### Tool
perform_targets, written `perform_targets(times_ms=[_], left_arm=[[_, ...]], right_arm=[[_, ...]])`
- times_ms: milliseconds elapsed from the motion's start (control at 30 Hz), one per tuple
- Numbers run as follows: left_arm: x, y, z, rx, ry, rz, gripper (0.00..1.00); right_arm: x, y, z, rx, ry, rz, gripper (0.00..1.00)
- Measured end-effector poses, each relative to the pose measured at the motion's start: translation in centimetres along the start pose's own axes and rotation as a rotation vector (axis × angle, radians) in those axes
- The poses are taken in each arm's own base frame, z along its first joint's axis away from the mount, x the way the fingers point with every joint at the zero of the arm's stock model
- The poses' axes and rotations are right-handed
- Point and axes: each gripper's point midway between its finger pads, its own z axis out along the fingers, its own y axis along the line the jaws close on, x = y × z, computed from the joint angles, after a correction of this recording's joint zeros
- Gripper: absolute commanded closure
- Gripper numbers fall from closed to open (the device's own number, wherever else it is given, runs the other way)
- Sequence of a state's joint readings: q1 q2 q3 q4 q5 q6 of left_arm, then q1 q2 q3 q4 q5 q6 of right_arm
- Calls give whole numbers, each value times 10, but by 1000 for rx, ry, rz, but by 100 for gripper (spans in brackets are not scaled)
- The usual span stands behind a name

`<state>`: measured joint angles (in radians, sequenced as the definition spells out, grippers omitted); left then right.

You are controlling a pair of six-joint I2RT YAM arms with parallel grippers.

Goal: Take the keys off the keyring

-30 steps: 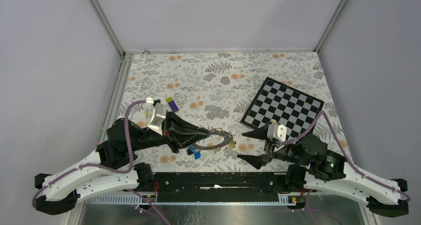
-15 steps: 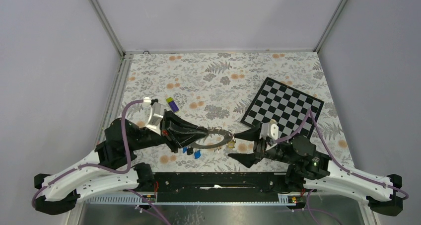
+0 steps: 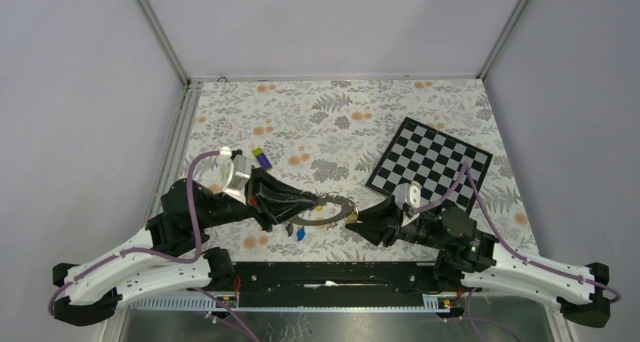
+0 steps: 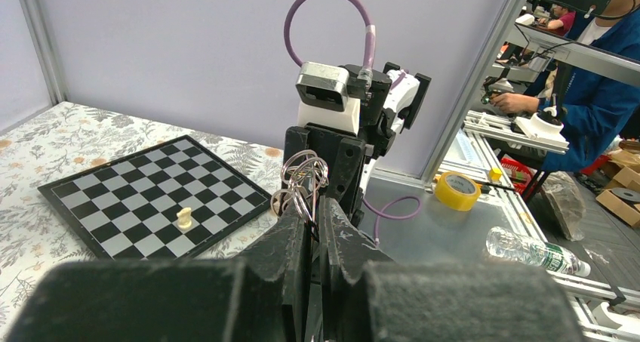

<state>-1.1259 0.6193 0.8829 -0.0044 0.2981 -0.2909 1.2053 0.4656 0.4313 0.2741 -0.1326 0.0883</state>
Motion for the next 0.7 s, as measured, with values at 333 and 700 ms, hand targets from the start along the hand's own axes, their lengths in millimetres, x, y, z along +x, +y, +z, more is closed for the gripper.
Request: perform_targets(times_ms=[333, 700], left_arm=[[-1, 1, 0, -8, -4, 1, 100], [-4, 4, -5, -32, -23, 4, 100]], right_arm=[[4, 1, 0, 2, 9, 29, 100], [2, -2, -7, 23, 20, 31, 100]])
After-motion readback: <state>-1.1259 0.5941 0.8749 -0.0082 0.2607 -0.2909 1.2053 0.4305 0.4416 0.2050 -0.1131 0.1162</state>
